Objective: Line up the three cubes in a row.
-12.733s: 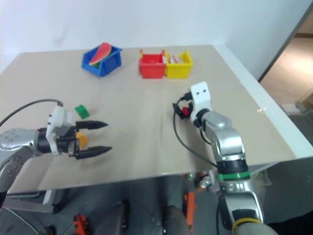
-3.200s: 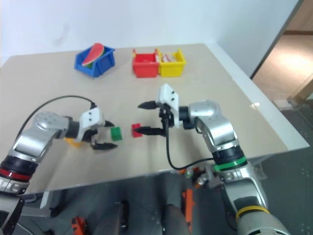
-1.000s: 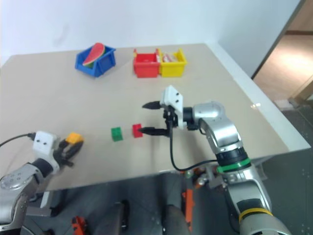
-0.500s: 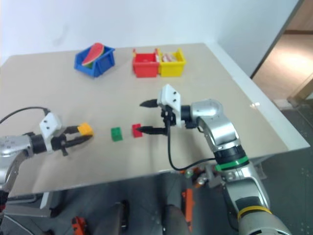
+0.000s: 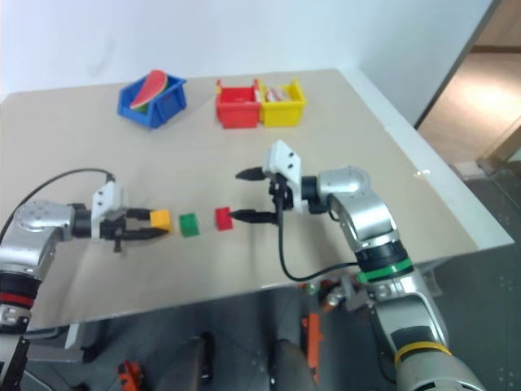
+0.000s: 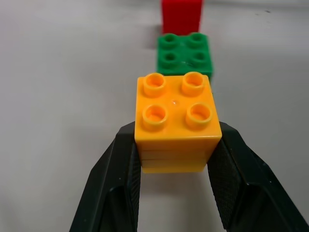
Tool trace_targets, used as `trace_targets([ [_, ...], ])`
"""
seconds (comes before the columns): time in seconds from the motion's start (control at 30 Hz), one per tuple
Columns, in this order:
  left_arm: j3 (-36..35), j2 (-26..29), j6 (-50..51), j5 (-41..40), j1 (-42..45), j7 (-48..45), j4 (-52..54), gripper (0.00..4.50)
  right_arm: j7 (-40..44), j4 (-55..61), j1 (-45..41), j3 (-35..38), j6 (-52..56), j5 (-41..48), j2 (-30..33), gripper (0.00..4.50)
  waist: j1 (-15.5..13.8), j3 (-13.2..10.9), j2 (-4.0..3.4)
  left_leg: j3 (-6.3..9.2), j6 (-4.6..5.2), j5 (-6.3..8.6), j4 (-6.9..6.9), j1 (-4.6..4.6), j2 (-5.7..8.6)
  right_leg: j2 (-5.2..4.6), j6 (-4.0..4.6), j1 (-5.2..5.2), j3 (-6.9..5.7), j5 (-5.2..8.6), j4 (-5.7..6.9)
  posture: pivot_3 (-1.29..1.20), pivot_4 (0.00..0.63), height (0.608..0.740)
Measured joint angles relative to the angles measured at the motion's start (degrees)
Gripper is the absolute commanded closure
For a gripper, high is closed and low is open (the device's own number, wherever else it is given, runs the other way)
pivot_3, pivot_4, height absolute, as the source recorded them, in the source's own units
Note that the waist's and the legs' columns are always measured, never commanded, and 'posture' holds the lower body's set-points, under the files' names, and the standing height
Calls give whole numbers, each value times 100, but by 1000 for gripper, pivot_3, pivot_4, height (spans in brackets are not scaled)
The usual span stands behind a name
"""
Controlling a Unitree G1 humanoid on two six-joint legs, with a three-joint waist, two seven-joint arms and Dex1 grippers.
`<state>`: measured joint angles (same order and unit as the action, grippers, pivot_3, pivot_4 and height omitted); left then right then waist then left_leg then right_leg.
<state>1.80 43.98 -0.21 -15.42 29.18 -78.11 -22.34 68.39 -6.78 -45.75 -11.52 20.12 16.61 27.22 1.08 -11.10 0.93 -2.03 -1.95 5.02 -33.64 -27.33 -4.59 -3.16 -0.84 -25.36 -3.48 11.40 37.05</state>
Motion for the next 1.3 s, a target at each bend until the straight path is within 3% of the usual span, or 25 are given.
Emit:
trace_targets([
  [0.4, -65, 380, 5, -6, -308, -62, 267, 2882, 62, -7, 0, 0, -1, -4, 77, 0, -1, 0, 0, -6, -5, 3, -3, 0, -3, -1, 1, -1, 3, -1, 1, 0, 150, 740],
  [1.3, -8, 324, -228, 233, -149, -127, -184, 2882, 122, -1, 47, 0, -3, -76, 189, 0, -2, 0, 0, -10, -2, 1, -9, 4, -4, -1, 1, 2, 6, -3, 8, 0, 150, 740],
])
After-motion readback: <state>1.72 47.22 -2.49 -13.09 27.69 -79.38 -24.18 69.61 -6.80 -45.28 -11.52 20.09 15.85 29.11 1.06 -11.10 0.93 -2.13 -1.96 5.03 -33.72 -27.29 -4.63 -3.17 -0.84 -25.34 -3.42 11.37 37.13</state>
